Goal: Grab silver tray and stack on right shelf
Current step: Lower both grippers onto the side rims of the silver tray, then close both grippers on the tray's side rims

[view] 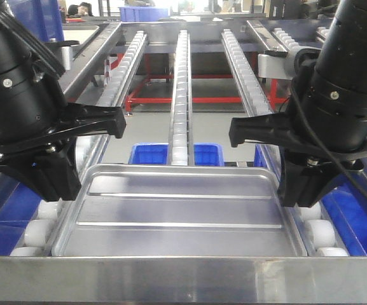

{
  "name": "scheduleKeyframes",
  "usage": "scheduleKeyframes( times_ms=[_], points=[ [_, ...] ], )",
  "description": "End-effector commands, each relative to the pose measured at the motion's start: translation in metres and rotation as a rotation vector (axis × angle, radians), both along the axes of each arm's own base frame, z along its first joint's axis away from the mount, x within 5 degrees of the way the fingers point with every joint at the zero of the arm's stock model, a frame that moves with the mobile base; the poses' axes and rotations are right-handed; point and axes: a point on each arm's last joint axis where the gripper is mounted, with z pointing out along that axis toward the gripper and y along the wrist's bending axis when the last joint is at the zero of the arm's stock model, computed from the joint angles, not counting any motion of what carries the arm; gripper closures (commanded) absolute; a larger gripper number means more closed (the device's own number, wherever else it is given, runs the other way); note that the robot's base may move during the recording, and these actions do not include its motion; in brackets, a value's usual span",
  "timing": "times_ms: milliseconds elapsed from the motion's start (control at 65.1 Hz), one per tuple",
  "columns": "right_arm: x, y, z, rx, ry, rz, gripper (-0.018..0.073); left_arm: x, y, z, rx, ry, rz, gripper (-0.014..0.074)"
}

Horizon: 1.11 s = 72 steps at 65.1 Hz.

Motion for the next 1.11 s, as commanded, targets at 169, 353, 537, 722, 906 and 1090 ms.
scheduleKeyframes(
  times_ms=[169,353,537,722,906,1090],
  points=[
    [0.0054,0.0035,0.0203,0.048,-0.094,0.005,0.0388,0.0039,-0.0057,0.0206,-0.077,-0.091,-0.001,0.0689],
    [0.0063,0.0041,0.0210,0.056,-0.106,0.006,0.0199,0.0036,-0.0053,0.0203,-0.073,-0.086,-0.001,0.0689],
    [0.0063,0.0040,0.0209,0.055,-0.105,0.006,0.0164,0.0038,-0.0055,0.0196,-0.071,-0.085,-0.001,0.0545],
    [0.0064,0.0041,0.0210,0.056,-0.106,0.006,0.0164,0.0043,-0.0049,0.0194,-0.059,-0.093,-0.009,0.0304],
    [0.0083,0.0054,0.0223,0.071,-0.132,0.008,0.0164,0.0084,-0.0057,0.0217,-0.057,-0.151,-0.037,0.0312],
    [0.0110,0.0069,0.0190,0.075,-0.138,0.010,0.0164,0.0106,-0.0060,0.0193,-0.057,-0.154,-0.036,0.0312]
  ],
)
